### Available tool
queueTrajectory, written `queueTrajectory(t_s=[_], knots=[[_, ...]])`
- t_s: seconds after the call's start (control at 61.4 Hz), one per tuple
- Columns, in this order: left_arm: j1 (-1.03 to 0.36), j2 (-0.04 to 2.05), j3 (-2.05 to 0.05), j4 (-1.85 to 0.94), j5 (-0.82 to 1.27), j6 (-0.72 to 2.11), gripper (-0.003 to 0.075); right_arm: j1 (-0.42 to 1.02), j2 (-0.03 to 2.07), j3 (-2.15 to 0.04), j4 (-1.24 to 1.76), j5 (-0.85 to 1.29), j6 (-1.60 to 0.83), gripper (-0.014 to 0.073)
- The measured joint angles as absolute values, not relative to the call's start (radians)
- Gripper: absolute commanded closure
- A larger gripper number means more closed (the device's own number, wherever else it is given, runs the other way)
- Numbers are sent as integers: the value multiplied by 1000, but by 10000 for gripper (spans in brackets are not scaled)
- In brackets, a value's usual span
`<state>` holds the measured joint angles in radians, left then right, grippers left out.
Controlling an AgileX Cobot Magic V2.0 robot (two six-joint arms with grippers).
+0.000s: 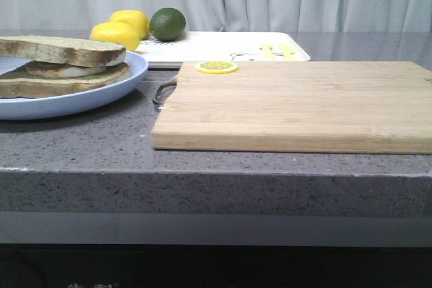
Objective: Place bread and move sandwich to tray
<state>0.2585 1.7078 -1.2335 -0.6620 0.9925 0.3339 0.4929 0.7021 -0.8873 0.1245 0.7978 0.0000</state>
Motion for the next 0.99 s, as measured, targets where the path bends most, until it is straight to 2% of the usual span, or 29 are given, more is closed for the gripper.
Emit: queueTrajectory(t_s=[0.098,0.261,0.456,0.717,0.993], knots=[[259,1712,-1236,-660,992,342,603,493,702,-887,124,798,0,138],[259,1716,-1236,-684,995,343,740,493,702,-887,124,798,0,138],[259,1716,-1268,-697,1046,369,741,493,702,-887,124,798,0,138],[243,1691,-1429,-821,1124,404,741,493,702,-887,124,798,0,138],[99,1686,-1535,-863,1054,373,741,493,702,-887,124,798,0,138]])
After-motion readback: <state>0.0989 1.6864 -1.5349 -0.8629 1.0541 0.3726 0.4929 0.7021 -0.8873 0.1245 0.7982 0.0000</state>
